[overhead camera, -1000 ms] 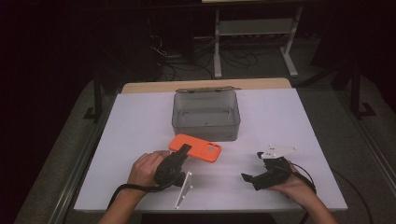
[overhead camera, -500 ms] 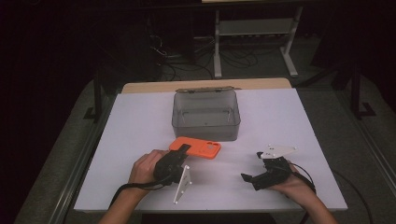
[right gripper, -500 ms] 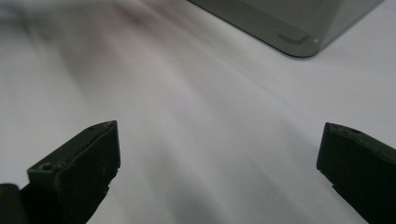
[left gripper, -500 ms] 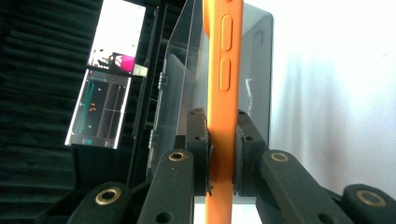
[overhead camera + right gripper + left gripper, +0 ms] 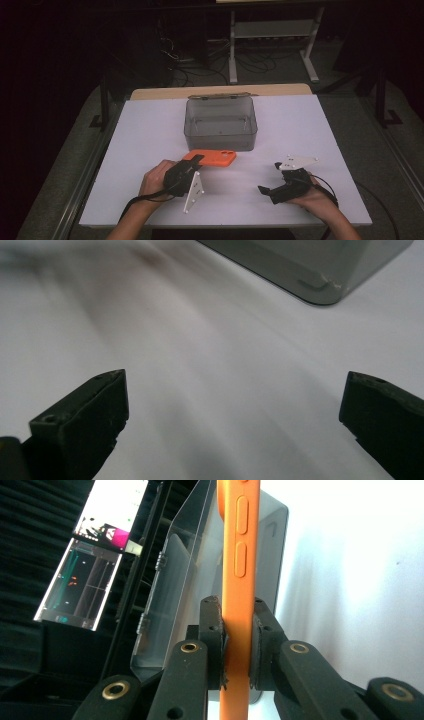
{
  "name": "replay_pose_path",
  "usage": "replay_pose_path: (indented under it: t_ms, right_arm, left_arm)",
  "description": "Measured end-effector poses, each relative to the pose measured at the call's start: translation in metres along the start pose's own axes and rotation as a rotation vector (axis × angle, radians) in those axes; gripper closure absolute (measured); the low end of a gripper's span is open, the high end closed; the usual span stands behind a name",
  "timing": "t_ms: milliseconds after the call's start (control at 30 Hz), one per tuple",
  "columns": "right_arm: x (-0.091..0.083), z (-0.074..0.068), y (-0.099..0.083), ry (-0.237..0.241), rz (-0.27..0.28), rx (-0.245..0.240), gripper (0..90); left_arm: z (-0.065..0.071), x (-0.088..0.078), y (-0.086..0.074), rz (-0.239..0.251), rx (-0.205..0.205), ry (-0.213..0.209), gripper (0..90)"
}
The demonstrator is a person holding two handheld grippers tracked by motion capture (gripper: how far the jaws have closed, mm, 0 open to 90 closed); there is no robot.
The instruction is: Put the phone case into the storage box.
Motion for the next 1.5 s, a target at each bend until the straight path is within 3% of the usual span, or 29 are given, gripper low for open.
replay_pose_path:
  t_ms: [1500]
  right_arm:
    - [0.001,0.0,0.001,-0.011,0.01,0.0,0.0]
  left_arm:
    - [-0.013,0.001,-0.006,0.049,-0.449,-0.184,79.7]
Point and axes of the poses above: each handheld gripper's, and its own axes: x roughly forward along the jaws, y roughly out of its top, z roughly to its right, the point moved 7 cm from there along x, roughly forward along the jaws, and after that the axes turned 12 degrees about -x, right-handed, at the moved point
